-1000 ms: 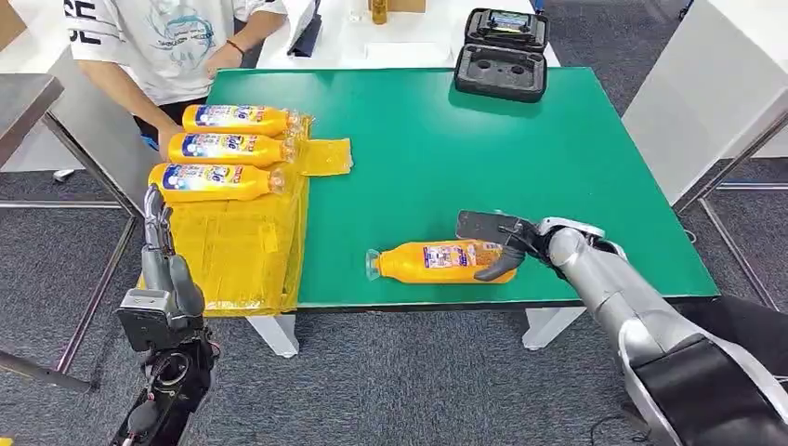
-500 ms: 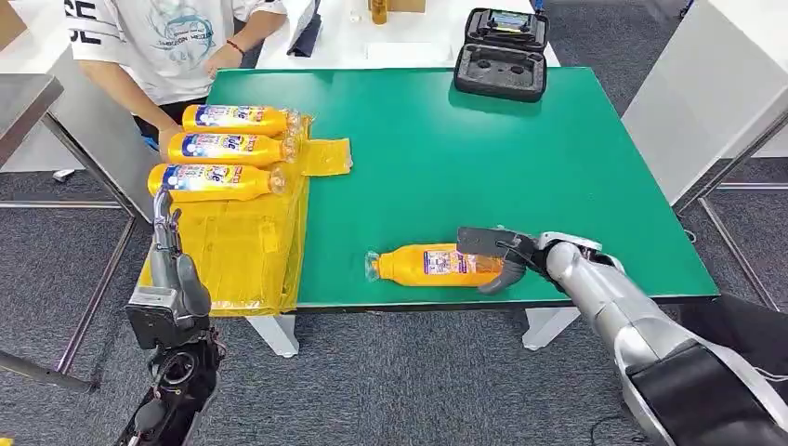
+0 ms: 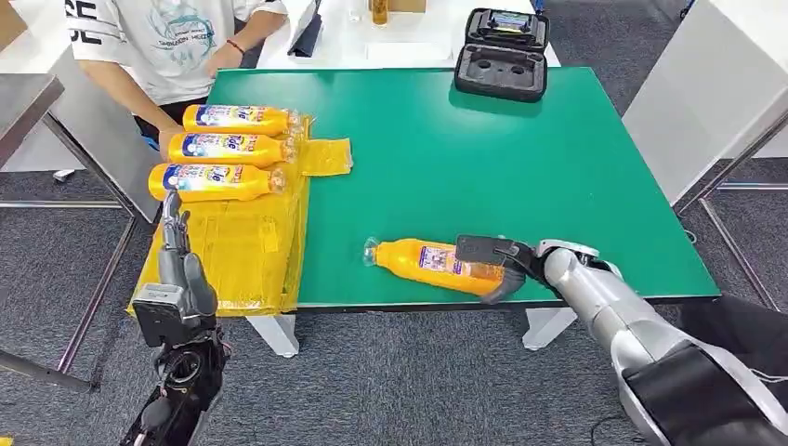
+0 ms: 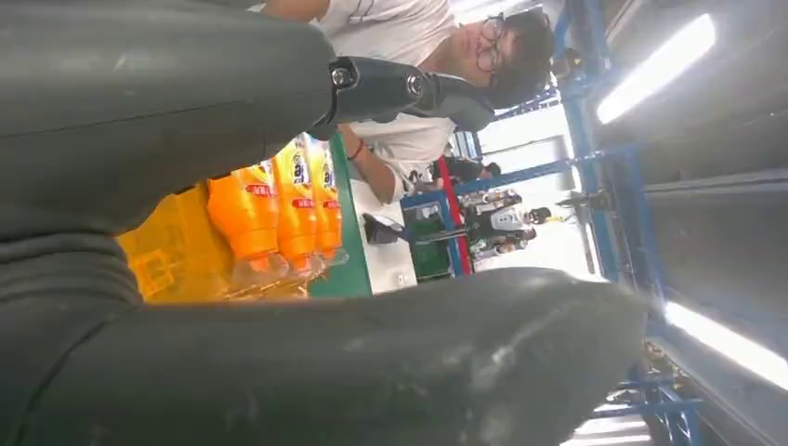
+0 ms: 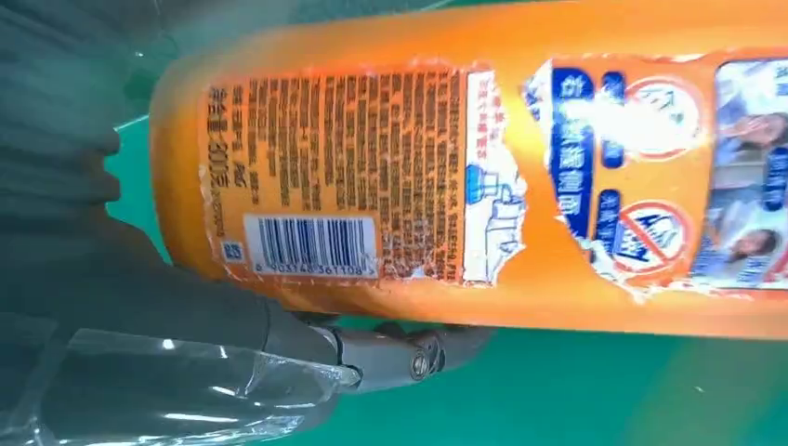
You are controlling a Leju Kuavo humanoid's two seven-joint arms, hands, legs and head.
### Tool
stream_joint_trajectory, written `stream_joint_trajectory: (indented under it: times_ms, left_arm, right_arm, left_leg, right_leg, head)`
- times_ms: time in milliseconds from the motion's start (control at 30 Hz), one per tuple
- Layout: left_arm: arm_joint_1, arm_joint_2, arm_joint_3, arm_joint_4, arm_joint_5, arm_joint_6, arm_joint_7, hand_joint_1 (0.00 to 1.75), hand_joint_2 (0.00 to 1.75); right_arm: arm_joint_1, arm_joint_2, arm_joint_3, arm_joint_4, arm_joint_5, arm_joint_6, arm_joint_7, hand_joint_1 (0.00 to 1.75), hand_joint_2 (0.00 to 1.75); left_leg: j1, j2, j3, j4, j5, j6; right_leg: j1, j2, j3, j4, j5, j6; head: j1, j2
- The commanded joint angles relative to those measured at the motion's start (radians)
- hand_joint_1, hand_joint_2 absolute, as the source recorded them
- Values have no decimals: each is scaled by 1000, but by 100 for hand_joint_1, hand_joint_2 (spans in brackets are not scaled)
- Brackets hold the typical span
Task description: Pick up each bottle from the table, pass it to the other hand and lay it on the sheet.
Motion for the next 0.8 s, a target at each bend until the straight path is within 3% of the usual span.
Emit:
stream_joint_trajectory:
  times_ms: [33,333,367,400,467,533,800]
  left_arm:
    - [-29,-4,-14,72,12,-1,3,0,0]
    - [-28,-4,-17,83,16,1,3,0,0]
    - [-28,-4,-17,83,16,1,3,0,0]
    - [-28,-4,-17,83,16,1,3,0,0]
    - [-24,-3,-16,83,18,1,3,0,0]
    - [-25,-4,-18,89,16,-1,3,0,0]
    - [-37,-7,-22,103,16,-12,3,0,0]
  right_arm:
    - [-21,32,49,76,12,-12,27,0,175]
    - [5,30,45,81,15,-46,48,0,175]
    - [5,30,45,81,15,-46,48,19,175]
    - [5,30,45,81,15,-46,48,127,175]
    - [9,31,46,80,18,-60,54,161,175]
    - [9,27,44,80,19,-65,59,171,175]
    - [38,11,40,68,18,-74,50,175,175]
  left_leg:
    - [2,1,3,-1,-1,-2]
    - [2,0,4,0,-1,-2]
    - [2,0,3,-1,0,-2]
    - [1,0,2,-1,0,-1]
    - [2,0,3,-1,0,-2]
    - [2,0,4,-1,-1,-3]
    - [1,-1,4,-1,0,-1]
  right_leg:
    - [2,0,4,-2,0,-2]
    - [2,-1,4,-1,-1,-2]
    - [2,-1,4,-1,0,-2]
    - [1,-1,3,-1,0,-1]
    - [2,-1,4,-2,0,-2]
    - [2,0,5,-2,0,-2]
    - [1,-1,4,-2,0,-1]
  head:
    - [0,0]
    - [0,0]
    - [0,0]
    - [0,0]
    - [0,0]
    - [0,0]
    - [0,0]
